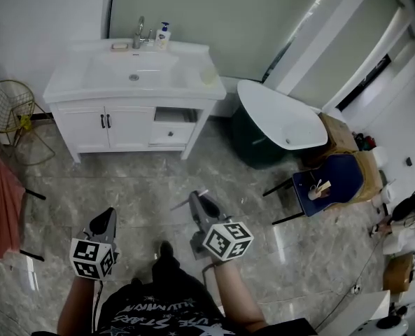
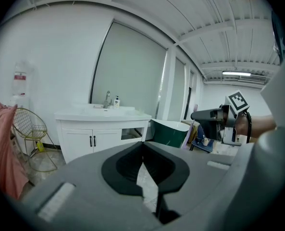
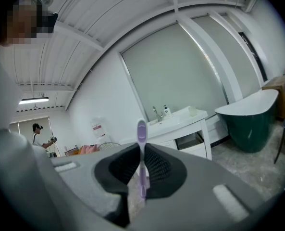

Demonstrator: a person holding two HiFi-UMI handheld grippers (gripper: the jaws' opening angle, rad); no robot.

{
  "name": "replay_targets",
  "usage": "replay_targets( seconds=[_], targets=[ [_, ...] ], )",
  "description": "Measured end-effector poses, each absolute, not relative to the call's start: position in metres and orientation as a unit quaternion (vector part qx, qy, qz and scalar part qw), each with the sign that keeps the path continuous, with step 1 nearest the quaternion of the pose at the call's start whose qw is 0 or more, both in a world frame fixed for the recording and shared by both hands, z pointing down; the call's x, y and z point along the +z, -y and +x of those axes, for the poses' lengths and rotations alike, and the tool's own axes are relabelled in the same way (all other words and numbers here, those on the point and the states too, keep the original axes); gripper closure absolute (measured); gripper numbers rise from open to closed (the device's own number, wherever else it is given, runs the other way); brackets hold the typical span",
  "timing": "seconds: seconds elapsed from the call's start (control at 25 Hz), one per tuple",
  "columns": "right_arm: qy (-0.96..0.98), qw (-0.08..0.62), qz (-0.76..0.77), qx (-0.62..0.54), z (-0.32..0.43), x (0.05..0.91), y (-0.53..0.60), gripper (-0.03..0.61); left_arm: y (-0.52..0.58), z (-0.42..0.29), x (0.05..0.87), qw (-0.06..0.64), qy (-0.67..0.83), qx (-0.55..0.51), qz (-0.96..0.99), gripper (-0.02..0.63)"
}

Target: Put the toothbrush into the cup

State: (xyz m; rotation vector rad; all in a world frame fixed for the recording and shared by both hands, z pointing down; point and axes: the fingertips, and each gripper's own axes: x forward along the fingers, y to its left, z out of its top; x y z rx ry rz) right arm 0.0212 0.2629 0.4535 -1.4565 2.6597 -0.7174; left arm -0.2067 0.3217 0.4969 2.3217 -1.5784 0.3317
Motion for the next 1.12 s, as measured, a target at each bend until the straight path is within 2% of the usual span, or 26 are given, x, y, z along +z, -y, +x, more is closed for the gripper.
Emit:
replay_targets(
  seconds=[0.56,0.84,1.12],
  targets=[
    [-0.867,0.022,-0.427,-0.256,0.100,0.450,-0.101,0.545,-0.168,-0.132,0.473,0.131,0.583,0.125,0.792,0.604],
    [-0.870,0.025,-0.419,-0.260,0.111,0.452,-0.061,0.545,-0.125,-0.130,0.452,0.127,0.601,0.105,0.782,0.604],
    [-0.864,0.024,-0.430,-0.262,0.109,0.460,-0.031,0.545,-0.091,-0.126,0.468,0.139,0.584,0.104,0.793,0.604]
  ],
)
